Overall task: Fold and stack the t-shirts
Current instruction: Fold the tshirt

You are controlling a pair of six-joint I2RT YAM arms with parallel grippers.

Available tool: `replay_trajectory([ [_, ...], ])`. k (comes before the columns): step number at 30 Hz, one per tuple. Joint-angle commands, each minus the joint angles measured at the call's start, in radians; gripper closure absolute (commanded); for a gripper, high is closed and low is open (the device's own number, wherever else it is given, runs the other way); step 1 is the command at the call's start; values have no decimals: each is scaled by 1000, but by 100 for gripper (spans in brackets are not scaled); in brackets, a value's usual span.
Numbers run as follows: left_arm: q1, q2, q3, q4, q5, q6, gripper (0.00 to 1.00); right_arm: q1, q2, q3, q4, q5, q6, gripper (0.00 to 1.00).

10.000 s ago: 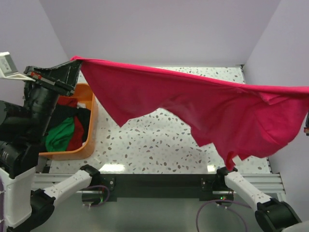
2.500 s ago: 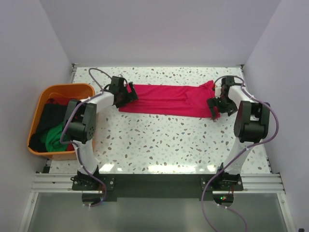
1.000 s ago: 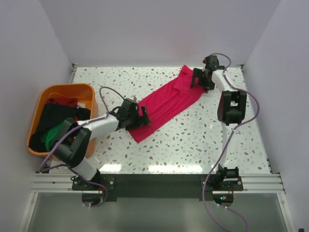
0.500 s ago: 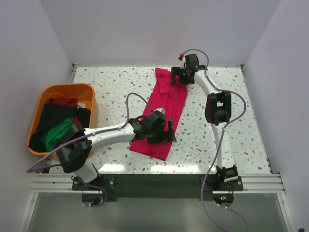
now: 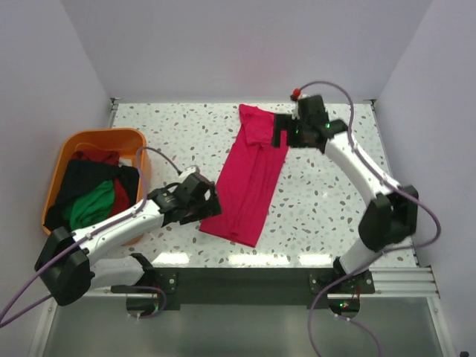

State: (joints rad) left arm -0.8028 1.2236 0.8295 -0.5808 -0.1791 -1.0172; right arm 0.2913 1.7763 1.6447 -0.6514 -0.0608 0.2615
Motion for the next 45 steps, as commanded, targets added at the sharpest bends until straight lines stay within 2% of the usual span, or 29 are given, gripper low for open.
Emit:
replay_trajectory([
  [1, 59, -79, -127, -83, -17, 17, 0, 187, -240, -407, 54, 127, 172, 1],
  [4, 62, -96, -184, -42, 18, 23, 0, 316, -431, -642, 101, 141, 301, 1],
  [6, 62, -92, -223, -16, 24, 25, 3, 388, -507, -716, 110, 128, 349, 1],
  [8, 65, -73, -250, 25, 35, 25, 9, 517, -528, -790, 125, 130, 401, 1],
  [10, 70, -58, -253, 56, 39, 28, 12, 610, -520, -822, 115, 147, 441, 1],
  [12, 68, -33, -257, 67, 29, 20, 20, 670, -480, -836, 125, 156, 458, 2],
  [20, 70, 60, -259, 125, 0, 12, 38, 786, -312, -786, 142, 220, 509, 9],
  [22, 71, 77, -260, 147, 10, 20, 41, 790, -293, -775, 150, 227, 513, 14],
  [25, 71, 117, -260, 174, 27, 28, 52, 795, -262, -775, 174, 222, 510, 22],
  [29, 70, 165, -265, 206, 64, 39, 85, 799, -213, -773, 190, 214, 510, 39],
  [30, 70, 169, -265, 210, 75, 37, 90, 801, -195, -775, 196, 202, 510, 48],
  [31, 70, 169, -273, 219, 85, 45, 100, 802, -186, -778, 202, 196, 516, 52],
  [35, 68, 137, -306, 210, 141, 39, 100, 830, -198, -799, 197, 184, 542, 78],
  [37, 59, 103, -329, 168, 142, 17, 100, 861, -242, -828, 191, 181, 564, 100],
  [41, 21, -19, -336, 139, 151, -1, 100, 885, -331, -867, 185, 165, 582, 100],
  [45, 16, -36, -273, 113, 161, 17, 100, 882, -393, -856, 141, 203, 584, 100],
])
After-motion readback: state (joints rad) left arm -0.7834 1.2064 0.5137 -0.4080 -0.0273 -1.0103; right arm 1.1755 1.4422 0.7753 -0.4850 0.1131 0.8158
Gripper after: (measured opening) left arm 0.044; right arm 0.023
